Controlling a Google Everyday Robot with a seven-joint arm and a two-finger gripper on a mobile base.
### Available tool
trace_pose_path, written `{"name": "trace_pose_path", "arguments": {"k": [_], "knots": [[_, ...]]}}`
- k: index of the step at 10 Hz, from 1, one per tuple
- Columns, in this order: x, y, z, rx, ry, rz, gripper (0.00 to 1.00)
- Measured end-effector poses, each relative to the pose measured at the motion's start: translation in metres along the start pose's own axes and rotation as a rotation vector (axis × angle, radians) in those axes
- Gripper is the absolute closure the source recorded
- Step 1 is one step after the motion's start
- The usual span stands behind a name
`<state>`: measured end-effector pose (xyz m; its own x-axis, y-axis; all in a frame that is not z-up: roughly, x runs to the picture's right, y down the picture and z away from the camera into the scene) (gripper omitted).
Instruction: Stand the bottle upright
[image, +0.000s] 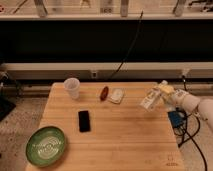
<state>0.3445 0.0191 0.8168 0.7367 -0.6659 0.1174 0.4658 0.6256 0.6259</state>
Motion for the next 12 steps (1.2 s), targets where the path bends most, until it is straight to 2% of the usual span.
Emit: {"name": "trace_pose_path", "arguments": {"k": [6, 12], "knots": [[0.012, 0.009, -0.011, 0.007, 0.108, -0.016, 1.00], [0.021, 0.006, -0.028, -0.004, 0.170, -0.058, 1.00]]}}
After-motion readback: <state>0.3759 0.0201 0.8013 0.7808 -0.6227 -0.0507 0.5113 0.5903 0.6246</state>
